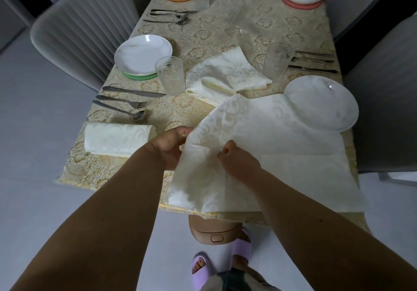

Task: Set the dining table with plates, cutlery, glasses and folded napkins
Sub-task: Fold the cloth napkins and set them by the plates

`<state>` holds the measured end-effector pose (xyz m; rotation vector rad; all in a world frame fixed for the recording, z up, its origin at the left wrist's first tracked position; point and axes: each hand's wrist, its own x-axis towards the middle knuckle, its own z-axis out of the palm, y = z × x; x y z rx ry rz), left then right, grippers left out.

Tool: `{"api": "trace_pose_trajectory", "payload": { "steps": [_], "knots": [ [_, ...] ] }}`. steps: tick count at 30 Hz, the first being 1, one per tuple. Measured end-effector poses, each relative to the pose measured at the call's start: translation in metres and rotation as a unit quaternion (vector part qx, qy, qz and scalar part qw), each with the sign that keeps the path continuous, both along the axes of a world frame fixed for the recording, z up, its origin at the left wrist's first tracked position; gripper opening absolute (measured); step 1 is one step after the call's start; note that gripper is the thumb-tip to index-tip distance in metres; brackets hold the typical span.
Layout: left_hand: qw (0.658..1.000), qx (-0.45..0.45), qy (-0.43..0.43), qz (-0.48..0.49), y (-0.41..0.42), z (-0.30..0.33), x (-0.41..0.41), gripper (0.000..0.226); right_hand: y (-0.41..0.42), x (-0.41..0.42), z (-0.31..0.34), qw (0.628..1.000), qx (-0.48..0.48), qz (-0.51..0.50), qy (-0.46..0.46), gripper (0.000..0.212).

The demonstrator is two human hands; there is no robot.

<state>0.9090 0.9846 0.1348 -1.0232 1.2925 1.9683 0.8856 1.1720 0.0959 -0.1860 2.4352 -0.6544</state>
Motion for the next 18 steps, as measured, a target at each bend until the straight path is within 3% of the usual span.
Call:
{"api": "trace_pose_trajectory", "payload": {
  "steps": [4,6,8,11,15,18],
  "knots": [
    [1.000,-0.026,-0.003,0.017,-0.004,0.004,-0.010,0.019,0.001,0.007,-0.001,0.999,0.011,0.017,0.040,0.034],
    [0.994,-0.080,0.052,0.057,-0.010,0.008,-0.018,0.012,0.001,0.009,-0.002,0.997,0.020,0.029,0.062,0.041],
    [0.971,-0.167,0.141,0.094,-0.018,0.012,-0.023,0.030,0.001,0.012,-0.002,0.995,0.038,0.049,0.080,0.044],
    [0.921,-0.311,0.226,0.064,-0.022,0.019,-0.017,0.033,-0.001,0.013,-0.002,0.991,0.048,0.078,0.098,0.042],
    [0.839,-0.504,0.205,-0.012,-0.014,-0.001,0.012,0.018,-0.005,0.013,-0.001,0.993,0.000,0.082,0.091,0.035],
    [0.830,-0.540,0.134,-0.027,-0.004,-0.026,0.043,0.045,-0.004,0.013,-0.004,0.992,-0.017,0.076,0.096,0.031]
  ]
}}
